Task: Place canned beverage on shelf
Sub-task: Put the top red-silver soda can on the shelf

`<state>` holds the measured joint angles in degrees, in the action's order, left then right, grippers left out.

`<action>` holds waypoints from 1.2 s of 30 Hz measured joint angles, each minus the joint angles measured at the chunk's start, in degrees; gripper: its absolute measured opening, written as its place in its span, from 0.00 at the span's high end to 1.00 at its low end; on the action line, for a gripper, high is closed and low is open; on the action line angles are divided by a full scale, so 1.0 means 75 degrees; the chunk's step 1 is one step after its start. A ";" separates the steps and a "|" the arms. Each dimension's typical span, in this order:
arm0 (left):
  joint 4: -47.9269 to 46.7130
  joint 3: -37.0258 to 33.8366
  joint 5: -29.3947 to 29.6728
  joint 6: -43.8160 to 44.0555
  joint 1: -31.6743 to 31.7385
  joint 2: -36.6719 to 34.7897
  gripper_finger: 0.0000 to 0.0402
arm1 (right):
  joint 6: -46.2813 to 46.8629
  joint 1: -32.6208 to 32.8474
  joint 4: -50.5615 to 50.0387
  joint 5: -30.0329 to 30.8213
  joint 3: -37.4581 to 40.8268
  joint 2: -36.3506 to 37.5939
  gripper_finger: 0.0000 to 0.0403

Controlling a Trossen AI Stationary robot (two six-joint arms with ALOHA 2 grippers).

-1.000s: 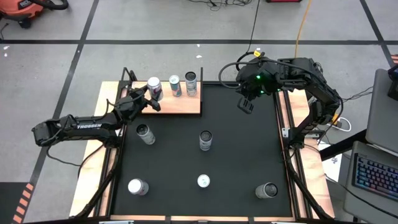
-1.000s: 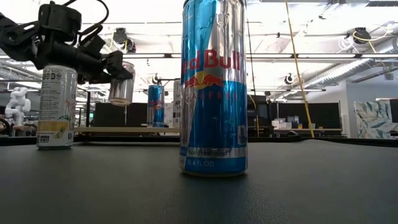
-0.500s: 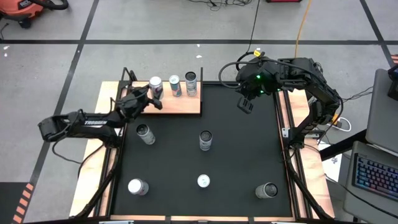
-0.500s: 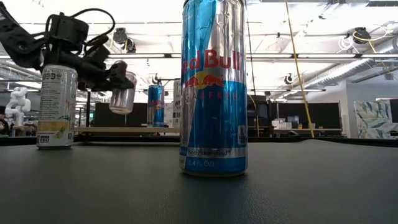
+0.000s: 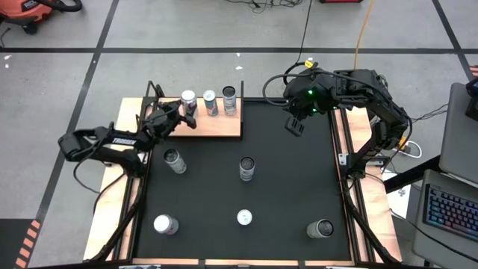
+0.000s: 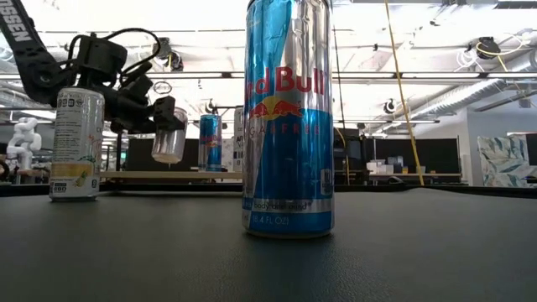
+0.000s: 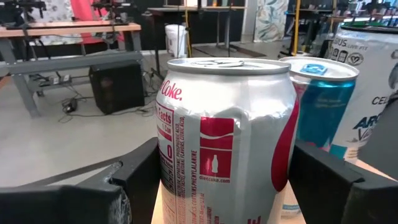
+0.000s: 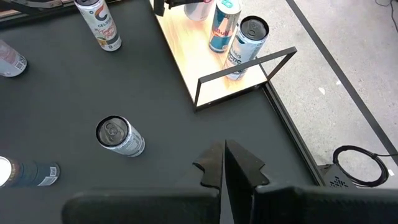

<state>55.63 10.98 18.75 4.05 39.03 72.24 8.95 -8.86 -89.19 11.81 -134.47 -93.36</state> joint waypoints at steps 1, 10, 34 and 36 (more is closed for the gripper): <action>0.0051 0.0000 -0.0015 0.0001 0.0052 0.0079 0.29 | 0.0000 -0.0001 0.0000 0.0000 0.0000 0.0000 1.00; 0.0764 0.0000 -0.0486 0.0012 0.0326 0.0937 0.29 | -0.0003 0.0000 0.0020 0.0000 0.0000 0.0000 1.00; 0.1352 0.0012 -0.1313 -0.0010 0.0705 0.1546 0.28 | 0.0000 0.0000 0.0020 -0.0006 0.0000 0.0000 1.00; 0.1342 0.0015 -0.1310 -0.0045 0.0702 0.1546 0.25 | 0.0000 -0.0001 0.0020 -0.0006 0.0000 0.0000 1.00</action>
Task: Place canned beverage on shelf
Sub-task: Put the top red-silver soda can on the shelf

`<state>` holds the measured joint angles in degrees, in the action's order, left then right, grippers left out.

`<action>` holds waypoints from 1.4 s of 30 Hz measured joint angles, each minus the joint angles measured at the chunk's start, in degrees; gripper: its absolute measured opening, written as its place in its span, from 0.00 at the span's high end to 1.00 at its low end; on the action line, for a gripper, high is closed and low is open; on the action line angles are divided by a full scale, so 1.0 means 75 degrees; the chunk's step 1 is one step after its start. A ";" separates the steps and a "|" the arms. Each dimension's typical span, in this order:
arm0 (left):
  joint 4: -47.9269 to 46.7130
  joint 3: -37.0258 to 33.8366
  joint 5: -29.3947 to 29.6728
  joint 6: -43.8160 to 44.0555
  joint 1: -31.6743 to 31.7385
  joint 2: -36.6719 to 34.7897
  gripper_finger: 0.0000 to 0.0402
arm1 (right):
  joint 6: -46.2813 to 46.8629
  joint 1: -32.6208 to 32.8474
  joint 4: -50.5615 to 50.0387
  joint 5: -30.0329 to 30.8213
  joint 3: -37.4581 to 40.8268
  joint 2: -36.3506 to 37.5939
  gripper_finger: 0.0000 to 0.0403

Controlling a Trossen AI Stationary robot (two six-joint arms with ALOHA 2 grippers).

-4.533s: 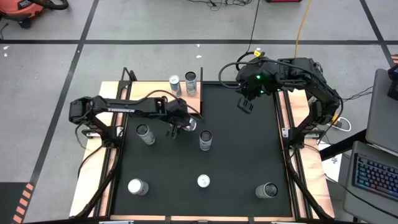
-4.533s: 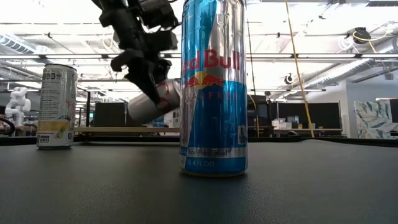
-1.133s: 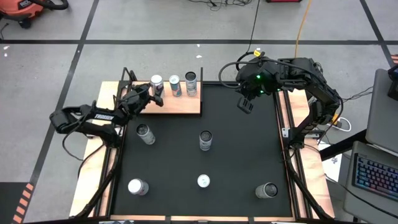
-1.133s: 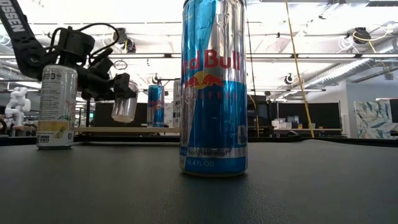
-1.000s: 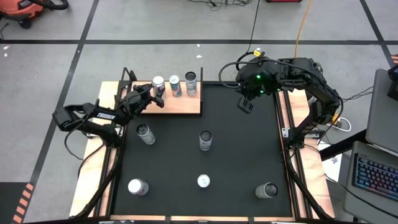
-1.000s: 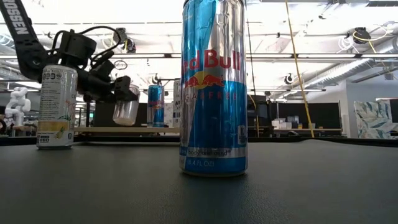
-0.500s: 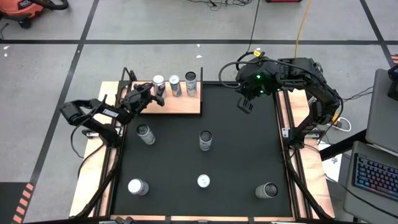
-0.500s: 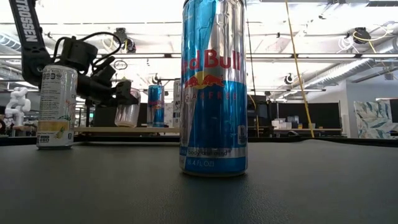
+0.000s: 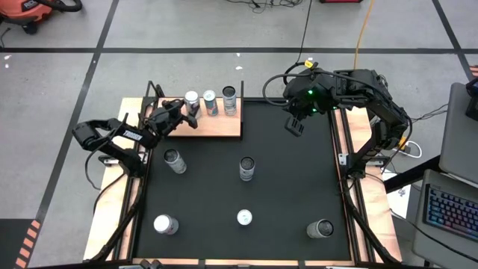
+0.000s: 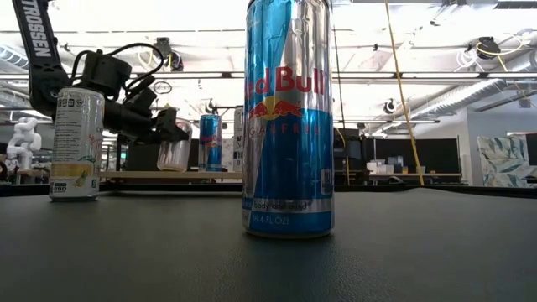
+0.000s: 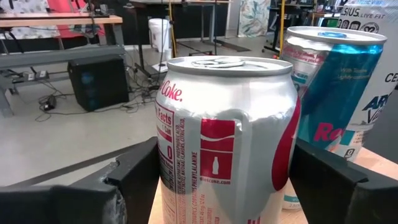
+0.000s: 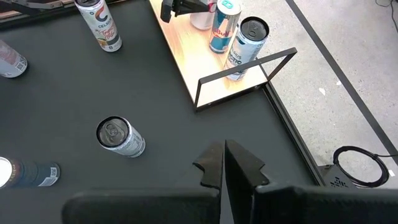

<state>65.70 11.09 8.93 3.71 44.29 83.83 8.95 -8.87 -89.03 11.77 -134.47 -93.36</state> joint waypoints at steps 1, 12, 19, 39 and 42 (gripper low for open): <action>-0.0003 -0.0001 -0.0001 -0.0001 0.0000 0.0000 0.23 | 0.0000 0.0001 0.0000 0.0000 0.0000 0.0000 1.00; -0.0058 -0.0003 0.0035 -0.0016 0.0001 0.0009 0.11 | 0.0003 0.0000 0.0000 0.0000 0.0000 0.0000 1.00; -0.0049 -0.0006 0.0044 -0.0016 0.0023 0.0009 0.11 | 0.0003 0.0000 -0.0001 -0.0003 0.0000 0.0000 1.00; -0.1665 -0.0009 0.0185 -0.0004 0.0029 -0.1071 0.11 | 0.0119 0.0001 -0.0076 -0.0006 0.0000 0.0000 1.00; -0.2170 -0.0009 0.0450 -0.0009 0.0029 -0.1272 0.11 | 0.0119 0.0000 -0.0076 -0.0006 0.0000 0.0000 1.00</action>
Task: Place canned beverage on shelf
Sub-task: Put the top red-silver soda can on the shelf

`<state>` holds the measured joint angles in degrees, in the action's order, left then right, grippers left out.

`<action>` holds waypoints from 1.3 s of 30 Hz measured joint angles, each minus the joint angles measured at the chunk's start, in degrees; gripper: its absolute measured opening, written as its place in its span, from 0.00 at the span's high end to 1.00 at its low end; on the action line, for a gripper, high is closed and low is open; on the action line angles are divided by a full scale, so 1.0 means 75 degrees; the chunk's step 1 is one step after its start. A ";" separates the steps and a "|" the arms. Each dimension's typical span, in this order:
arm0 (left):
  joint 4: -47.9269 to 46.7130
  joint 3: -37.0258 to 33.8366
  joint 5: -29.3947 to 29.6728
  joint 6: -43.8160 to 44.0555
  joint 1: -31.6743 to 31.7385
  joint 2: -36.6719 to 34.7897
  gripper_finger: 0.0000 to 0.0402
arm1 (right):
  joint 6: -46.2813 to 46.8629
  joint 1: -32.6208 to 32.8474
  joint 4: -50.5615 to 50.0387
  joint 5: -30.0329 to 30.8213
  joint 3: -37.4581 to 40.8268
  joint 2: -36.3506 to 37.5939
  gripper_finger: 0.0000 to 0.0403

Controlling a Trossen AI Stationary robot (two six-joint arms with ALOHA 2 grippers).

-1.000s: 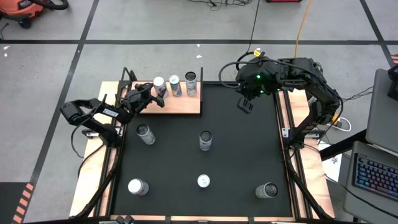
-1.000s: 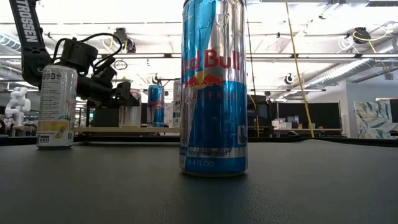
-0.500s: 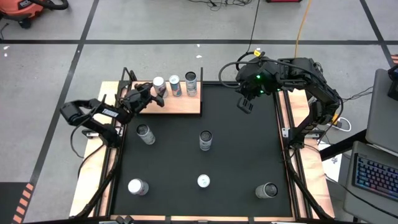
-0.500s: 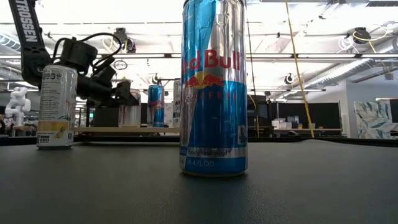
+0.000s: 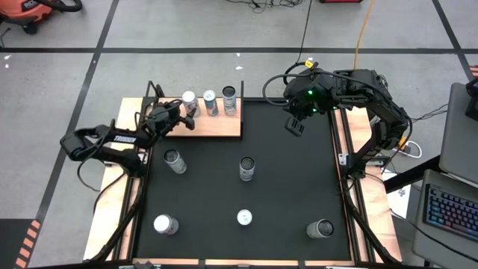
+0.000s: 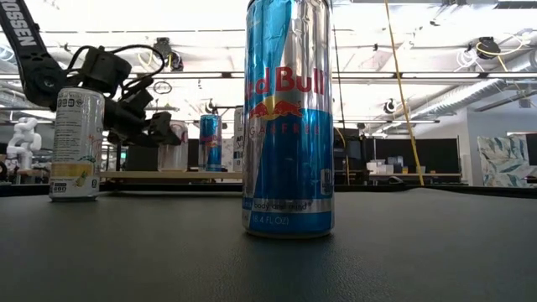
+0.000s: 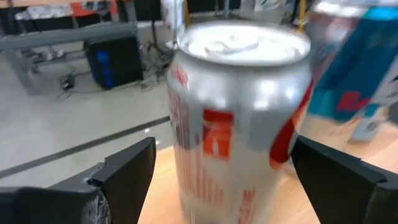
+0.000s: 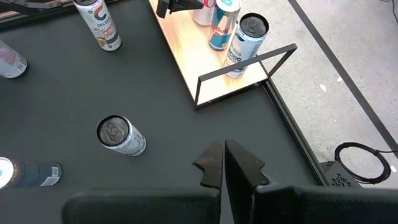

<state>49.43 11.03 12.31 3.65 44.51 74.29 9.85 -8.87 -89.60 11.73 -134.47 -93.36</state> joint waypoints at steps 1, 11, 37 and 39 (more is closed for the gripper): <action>-0.0178 -0.0002 0.0041 -0.0004 0.0000 -0.0063 0.11 | 0.0000 -0.0002 -0.0002 0.0000 0.0000 0.0000 1.00; -0.1449 -0.0006 0.0187 0.0016 0.0000 -0.1001 0.11 | 0.0000 0.0001 -0.0006 -0.0002 0.0000 0.0000 1.00; -0.3372 -0.0003 -0.1235 0.0370 -0.0003 -0.4291 0.11 | 0.0000 0.0001 -0.0006 -0.0002 0.0000 0.0000 1.00; -0.3154 -0.0003 -0.1447 0.0329 -0.0003 -0.4471 0.11 | 0.0000 -0.0001 -0.0006 -0.0003 0.0000 0.0000 1.00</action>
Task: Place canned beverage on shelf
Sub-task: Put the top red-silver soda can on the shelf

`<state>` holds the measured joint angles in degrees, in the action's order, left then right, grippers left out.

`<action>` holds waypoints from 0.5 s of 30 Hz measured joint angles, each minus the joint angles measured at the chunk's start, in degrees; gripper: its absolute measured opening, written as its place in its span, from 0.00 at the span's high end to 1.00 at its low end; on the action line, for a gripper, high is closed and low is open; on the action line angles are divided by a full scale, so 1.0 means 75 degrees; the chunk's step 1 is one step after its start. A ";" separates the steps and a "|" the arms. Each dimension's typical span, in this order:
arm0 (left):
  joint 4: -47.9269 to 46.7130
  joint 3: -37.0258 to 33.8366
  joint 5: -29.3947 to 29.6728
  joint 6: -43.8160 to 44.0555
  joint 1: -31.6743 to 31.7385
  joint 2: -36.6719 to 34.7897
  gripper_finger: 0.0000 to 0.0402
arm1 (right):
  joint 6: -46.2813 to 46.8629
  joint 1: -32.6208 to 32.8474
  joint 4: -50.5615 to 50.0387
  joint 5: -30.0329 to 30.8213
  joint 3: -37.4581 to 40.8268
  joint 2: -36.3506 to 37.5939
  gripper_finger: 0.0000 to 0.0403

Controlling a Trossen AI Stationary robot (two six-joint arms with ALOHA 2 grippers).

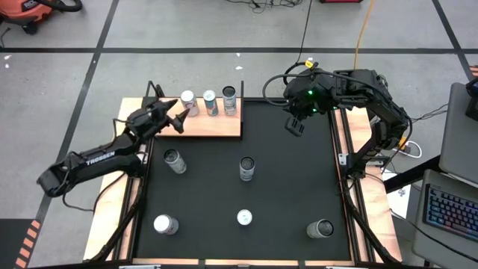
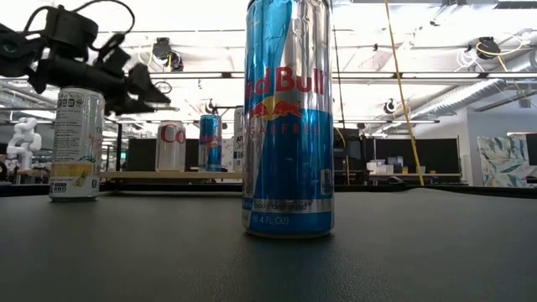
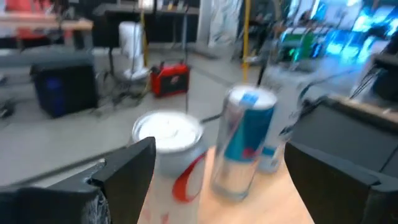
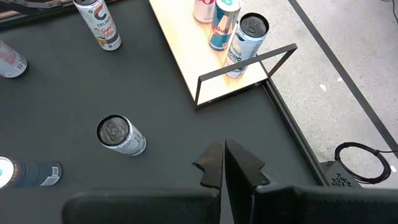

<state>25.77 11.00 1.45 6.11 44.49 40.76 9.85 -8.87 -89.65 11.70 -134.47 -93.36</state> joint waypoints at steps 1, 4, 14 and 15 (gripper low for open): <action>0.0141 0.0000 -0.0039 -0.0005 0.0000 -0.0080 0.11 | 0.0000 0.0000 0.0000 0.0001 0.0000 0.0000 1.00; 0.0517 0.0068 -0.0099 -0.0115 0.0000 -0.0255 0.11 | 0.0000 0.0000 0.0000 0.0002 0.0000 0.0000 1.00; -0.1673 0.2136 0.0351 -0.0712 0.0000 -0.0127 0.11 | -0.0002 0.0000 -0.0003 0.0003 0.0000 0.0000 1.00; -0.2101 0.2409 0.0602 -0.0851 0.0000 -0.0046 0.11 | -0.0001 -0.0001 -0.0003 0.0003 0.0000 0.0000 1.00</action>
<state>10.01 29.08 5.96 -0.27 44.49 40.41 9.84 -8.88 -89.67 11.73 -134.47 -93.36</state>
